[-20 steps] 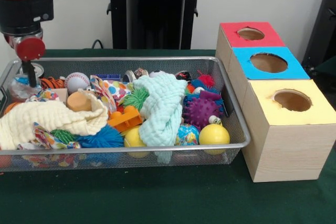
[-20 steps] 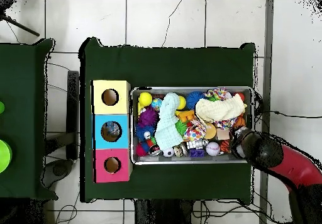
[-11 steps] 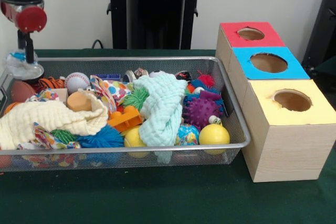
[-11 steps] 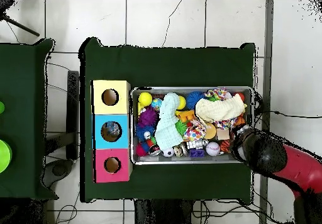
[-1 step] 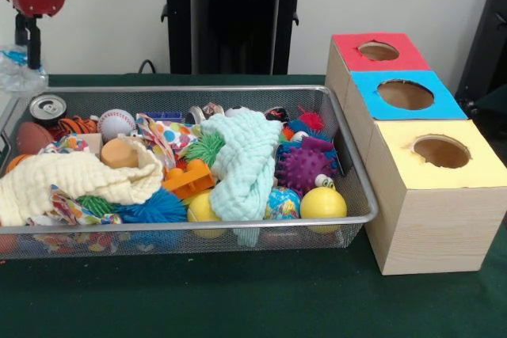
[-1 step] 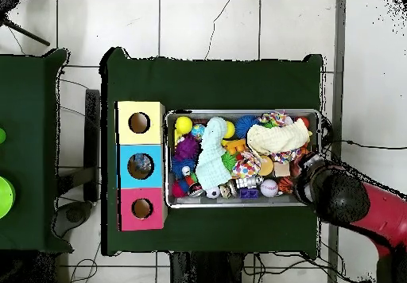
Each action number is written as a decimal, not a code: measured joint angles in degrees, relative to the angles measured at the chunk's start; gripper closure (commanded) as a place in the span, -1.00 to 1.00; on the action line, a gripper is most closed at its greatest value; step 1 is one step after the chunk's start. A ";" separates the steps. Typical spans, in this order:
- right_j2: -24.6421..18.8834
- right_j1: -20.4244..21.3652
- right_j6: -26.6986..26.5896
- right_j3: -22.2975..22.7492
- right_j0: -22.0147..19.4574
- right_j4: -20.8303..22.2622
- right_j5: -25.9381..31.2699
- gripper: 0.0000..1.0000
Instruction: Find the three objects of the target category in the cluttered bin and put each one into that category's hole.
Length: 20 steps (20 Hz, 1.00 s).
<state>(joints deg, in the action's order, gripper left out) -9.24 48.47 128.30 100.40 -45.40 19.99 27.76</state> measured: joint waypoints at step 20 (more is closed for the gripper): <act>1.16 3.81 0.00 16.90 6.75 -4.25 -0.06 1.00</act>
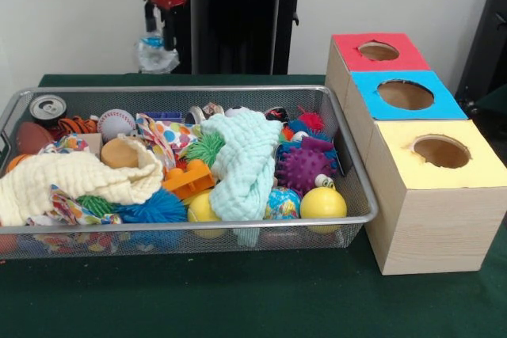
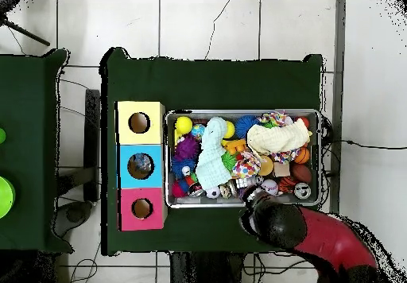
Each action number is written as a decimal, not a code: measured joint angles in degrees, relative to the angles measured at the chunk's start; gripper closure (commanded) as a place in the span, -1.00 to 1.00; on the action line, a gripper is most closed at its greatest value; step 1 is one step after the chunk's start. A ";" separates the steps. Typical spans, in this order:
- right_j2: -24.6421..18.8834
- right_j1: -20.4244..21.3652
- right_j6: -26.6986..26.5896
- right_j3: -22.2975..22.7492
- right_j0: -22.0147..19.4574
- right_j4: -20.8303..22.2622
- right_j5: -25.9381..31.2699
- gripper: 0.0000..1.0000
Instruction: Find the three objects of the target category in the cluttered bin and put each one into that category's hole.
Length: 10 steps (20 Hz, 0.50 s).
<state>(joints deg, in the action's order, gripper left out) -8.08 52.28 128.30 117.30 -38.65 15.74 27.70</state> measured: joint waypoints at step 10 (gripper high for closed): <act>3.08 1.63 0.00 4.03 6.97 -3.89 -0.18 1.00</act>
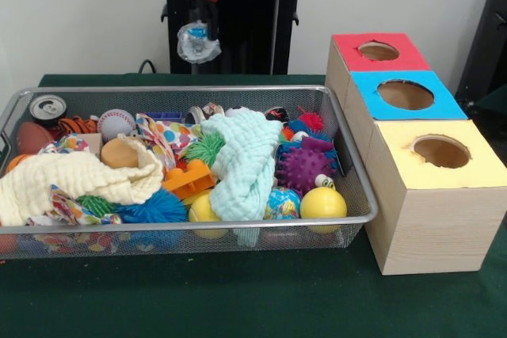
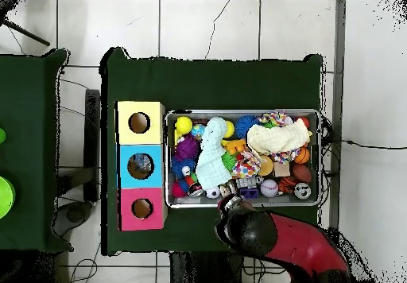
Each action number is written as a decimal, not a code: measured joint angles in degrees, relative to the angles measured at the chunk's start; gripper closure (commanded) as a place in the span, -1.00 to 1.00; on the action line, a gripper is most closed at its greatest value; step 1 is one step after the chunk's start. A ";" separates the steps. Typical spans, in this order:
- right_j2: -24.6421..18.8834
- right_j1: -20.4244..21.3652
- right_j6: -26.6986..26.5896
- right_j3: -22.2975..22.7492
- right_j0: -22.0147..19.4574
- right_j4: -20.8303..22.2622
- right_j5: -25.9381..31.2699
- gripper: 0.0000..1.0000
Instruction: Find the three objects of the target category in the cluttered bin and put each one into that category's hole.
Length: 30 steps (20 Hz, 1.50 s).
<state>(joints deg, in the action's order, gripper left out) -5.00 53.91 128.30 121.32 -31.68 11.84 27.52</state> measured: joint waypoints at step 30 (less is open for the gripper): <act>12.71 6.58 1.13 -2.75 21.85 -11.06 8.93 1.00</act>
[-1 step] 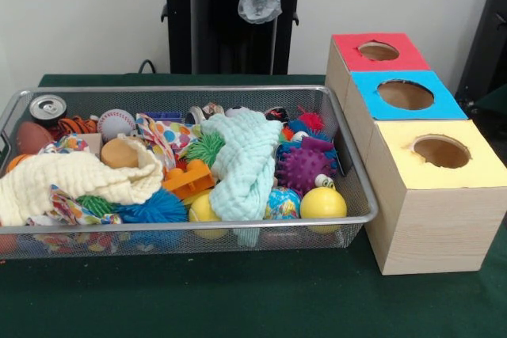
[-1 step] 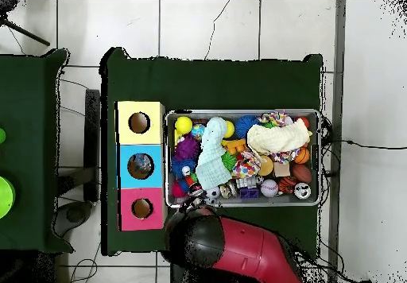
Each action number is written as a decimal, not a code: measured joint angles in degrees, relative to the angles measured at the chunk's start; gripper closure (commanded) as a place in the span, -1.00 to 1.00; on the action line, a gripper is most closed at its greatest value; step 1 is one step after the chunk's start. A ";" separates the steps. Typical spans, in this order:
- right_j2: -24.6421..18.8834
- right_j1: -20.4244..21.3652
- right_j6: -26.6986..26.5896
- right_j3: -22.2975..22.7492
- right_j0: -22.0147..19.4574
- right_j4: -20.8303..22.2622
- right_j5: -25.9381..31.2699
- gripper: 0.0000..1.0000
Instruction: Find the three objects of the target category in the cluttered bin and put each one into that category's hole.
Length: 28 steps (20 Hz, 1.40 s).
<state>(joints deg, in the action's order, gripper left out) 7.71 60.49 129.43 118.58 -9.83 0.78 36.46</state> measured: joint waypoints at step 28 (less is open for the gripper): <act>8.33 -7.91 0.40 -10.90 11.77 -5.97 5.11 1.00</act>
<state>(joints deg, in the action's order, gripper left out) 16.04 52.58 129.83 107.68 1.94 -5.19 41.56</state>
